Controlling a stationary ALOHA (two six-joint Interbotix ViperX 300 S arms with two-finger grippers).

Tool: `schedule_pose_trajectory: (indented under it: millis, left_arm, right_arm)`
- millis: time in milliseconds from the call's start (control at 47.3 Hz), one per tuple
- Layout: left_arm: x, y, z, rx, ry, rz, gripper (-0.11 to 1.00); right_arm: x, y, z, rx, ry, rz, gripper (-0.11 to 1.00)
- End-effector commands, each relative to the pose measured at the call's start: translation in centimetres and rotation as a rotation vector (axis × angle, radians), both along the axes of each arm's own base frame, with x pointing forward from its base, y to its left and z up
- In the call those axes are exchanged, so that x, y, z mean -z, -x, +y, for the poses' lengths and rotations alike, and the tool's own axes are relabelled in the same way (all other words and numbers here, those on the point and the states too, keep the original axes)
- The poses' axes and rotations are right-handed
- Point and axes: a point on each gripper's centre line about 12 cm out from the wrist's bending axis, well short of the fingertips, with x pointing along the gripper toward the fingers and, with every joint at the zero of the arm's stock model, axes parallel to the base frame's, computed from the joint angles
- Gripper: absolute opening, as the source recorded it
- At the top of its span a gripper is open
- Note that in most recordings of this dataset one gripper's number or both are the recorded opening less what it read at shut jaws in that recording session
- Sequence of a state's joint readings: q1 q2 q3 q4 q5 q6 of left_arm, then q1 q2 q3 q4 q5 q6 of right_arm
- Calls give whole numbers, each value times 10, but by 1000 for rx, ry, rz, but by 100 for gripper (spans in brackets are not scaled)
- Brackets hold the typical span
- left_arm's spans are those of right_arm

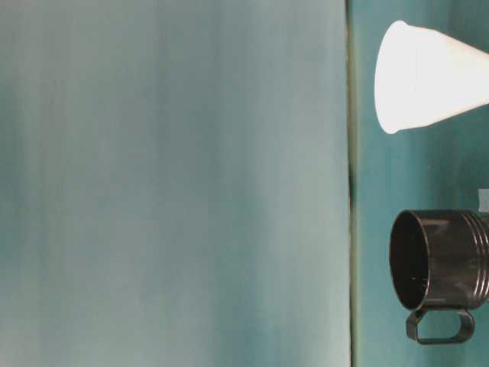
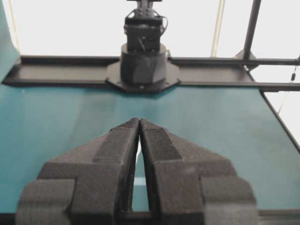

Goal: Holding the cup holder with the left arm, the right arm places the cup into the cup holder.
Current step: 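Move both grippers inward toward the black holder and white cup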

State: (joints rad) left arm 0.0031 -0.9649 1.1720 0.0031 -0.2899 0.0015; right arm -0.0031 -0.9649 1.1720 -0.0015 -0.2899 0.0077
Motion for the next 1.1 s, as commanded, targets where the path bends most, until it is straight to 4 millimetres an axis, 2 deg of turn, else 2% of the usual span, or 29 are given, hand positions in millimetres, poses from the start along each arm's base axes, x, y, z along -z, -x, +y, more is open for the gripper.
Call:
schedule_pose_trajectory:
  millis: [0, 63, 127, 254, 466, 656, 889, 1079]
  left_arm:
    - [10, 0, -1, 10, 20, 28, 16]
    - [10, 0, -1, 10, 32, 32, 10]
    - [8, -1, -2, 11, 35, 37, 3]
    - [9, -2, -2, 11, 37, 77, 3]
    - [17, -9, -1, 7, 45, 176, 3]
    - [24, -24, -1, 3, 43, 252, 3]
    - [36, -45, -1, -1, 45, 334, 3]
    - [44, -62, 2, -12, 42, 428, 3]
  right_arm:
    - [4, 0, 0, 1, -15, 8, 16]
    - [9, 2, -1, 7, -62, 17, 18]
    - [13, 5, -2, 10, -120, 22, 8]
    - [15, 9, -3, 8, -184, 21, 2]
    - [18, 8, -3, 16, -200, 119, 2]
    - [15, 3, -9, 53, -219, 225, 2]
    - [19, -8, -17, 96, -227, 321, 2]
    - [24, -25, -20, 111, -232, 396, 2]
